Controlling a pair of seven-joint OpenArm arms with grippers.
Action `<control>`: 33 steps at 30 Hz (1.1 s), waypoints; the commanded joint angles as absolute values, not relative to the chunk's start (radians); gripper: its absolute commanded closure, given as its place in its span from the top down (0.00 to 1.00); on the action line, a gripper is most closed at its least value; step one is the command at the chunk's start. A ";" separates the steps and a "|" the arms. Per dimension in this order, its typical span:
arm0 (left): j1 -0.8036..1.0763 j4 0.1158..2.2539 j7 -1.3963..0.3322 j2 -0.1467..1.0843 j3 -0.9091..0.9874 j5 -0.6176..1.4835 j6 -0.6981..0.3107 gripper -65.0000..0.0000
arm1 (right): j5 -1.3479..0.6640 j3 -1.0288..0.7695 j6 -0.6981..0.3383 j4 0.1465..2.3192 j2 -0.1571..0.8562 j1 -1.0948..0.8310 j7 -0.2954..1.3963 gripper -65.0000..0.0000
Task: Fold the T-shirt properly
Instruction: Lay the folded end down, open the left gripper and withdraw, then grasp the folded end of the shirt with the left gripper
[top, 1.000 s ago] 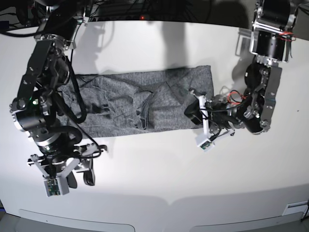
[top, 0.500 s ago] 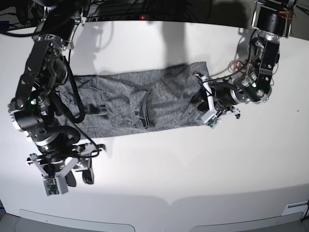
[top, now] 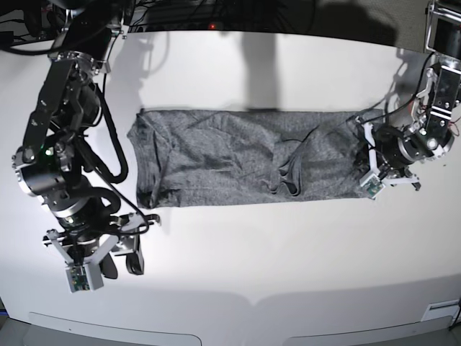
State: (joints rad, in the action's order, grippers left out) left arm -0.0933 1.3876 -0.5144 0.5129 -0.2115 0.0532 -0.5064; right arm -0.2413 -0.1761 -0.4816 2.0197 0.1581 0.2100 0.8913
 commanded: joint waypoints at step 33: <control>0.098 1.808 -0.694 0.497 -0.204 0.232 -0.484 0.25 | -0.300 -0.506 -0.627 2.034 0.278 -0.233 0.749 0.41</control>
